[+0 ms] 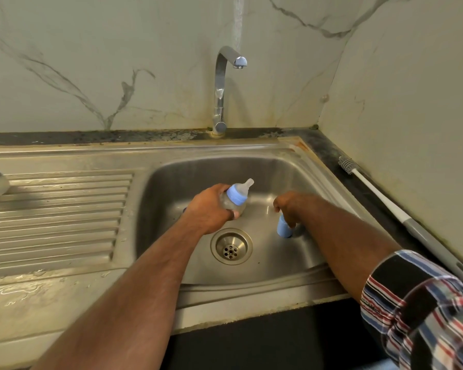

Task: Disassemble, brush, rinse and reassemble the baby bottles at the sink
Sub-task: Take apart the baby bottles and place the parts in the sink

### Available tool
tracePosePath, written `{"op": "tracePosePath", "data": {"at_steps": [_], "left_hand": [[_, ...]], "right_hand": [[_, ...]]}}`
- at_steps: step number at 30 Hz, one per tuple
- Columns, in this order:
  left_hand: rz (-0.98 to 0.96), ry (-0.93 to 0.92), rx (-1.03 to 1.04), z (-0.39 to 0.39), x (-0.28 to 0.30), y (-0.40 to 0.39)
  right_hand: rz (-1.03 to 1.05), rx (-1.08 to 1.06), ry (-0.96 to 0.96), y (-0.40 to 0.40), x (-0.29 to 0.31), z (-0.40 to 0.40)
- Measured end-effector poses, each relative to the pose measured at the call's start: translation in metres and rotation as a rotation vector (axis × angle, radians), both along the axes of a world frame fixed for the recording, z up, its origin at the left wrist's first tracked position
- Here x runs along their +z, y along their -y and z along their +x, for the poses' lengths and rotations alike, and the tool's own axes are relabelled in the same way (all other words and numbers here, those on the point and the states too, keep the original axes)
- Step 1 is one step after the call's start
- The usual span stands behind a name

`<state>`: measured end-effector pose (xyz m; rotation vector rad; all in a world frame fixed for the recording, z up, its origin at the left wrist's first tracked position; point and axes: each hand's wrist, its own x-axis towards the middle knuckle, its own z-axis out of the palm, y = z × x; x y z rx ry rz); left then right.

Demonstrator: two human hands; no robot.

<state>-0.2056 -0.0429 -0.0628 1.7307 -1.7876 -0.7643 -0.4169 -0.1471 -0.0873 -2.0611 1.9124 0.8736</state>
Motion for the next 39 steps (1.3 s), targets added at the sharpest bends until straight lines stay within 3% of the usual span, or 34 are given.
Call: {"op": "tracePosePath", "data": {"at_steps": [3, 6, 8, 10, 13, 18, 34, 39], "left_hand": [[0.007, 0.003, 0.003, 0.000, 0.001, 0.000], [0.011, 0.018, 0.017, 0.000, 0.002, -0.002], [0.021, 0.036, 0.039, -0.001, 0.003, -0.002], [0.031, 0.043, 0.048, -0.002, 0.004, -0.003], [0.026, 0.048, 0.035, -0.003, 0.008, -0.004], [0.018, 0.099, 0.048, -0.002, 0.018, -0.006], [0.101, -0.031, -0.008, 0.001, 0.018, -0.009], [0.032, 0.025, -0.010, -0.001, 0.014, -0.010]], "right_hand": [[-0.125, -0.023, 0.313, -0.009, 0.029, -0.001], [-0.130, -0.255, 0.984, -0.010, 0.055, 0.002], [0.015, -0.332, 1.255, -0.021, 0.079, 0.013], [0.135, -0.283, 1.157, -0.036, 0.091, 0.029], [0.152, -0.171, 0.996, -0.048, 0.090, 0.046], [0.117, -0.146, 1.119, -0.044, 0.090, 0.048], [0.116, 0.019, 1.176, -0.051, 0.086, 0.029], [0.050, -0.028, 1.228, -0.048, 0.082, 0.029]]}}
